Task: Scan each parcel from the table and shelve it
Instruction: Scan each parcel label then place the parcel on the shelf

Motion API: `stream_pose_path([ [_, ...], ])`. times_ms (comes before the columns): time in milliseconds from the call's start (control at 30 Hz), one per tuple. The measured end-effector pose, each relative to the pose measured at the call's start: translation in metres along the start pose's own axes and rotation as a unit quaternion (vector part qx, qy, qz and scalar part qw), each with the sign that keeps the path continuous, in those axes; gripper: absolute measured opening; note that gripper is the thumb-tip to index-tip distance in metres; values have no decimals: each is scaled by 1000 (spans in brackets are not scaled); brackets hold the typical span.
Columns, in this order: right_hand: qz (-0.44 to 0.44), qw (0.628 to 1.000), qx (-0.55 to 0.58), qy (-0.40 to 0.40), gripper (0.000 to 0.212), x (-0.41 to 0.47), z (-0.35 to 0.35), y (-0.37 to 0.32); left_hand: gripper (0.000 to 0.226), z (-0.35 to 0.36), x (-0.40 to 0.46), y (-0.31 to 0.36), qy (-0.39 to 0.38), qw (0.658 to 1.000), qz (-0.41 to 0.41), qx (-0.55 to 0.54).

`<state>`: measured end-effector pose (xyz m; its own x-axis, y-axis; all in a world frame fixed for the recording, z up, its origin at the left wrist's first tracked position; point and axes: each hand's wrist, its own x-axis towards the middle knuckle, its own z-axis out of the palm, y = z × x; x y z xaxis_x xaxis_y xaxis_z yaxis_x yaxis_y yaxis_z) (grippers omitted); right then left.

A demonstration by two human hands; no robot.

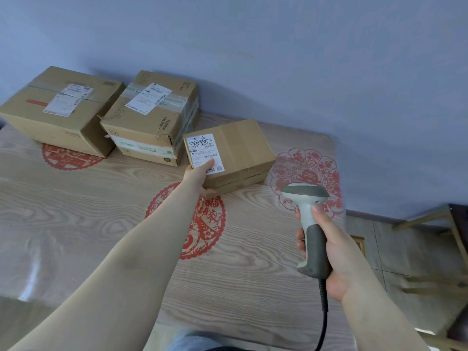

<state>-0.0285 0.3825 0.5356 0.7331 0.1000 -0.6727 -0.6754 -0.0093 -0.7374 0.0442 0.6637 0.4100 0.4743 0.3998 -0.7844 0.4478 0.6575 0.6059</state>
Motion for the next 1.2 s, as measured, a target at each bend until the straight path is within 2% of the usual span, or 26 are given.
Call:
stream_pose_path([
  [133,-4,1000,-5,-9,66,0,0,0,53,2,-13,-19,11,1000,22,9],
  [267,-15,1000,2,-26,54,-3,1,-4,44,3,-25,-54,9,998,63,19],
  [467,-67,997,18,-43,47,-10,11,-5,75,9,-66,-106,-25,985,151,79],
  [567,-66,996,14,-65,52,-15,16,-5,76,10,-80,-120,-38,978,190,76],
  [700,-70,993,4,-97,65,-20,21,-3,78,7,-91,-125,-29,977,200,67],
  [867,-66,991,5,-120,59,-26,28,0,63,4,-100,-125,-5,974,219,54],
  [1200,-48,989,3,-141,56,-32,28,-3,63,5,-107,-124,20,970,235,58],
])
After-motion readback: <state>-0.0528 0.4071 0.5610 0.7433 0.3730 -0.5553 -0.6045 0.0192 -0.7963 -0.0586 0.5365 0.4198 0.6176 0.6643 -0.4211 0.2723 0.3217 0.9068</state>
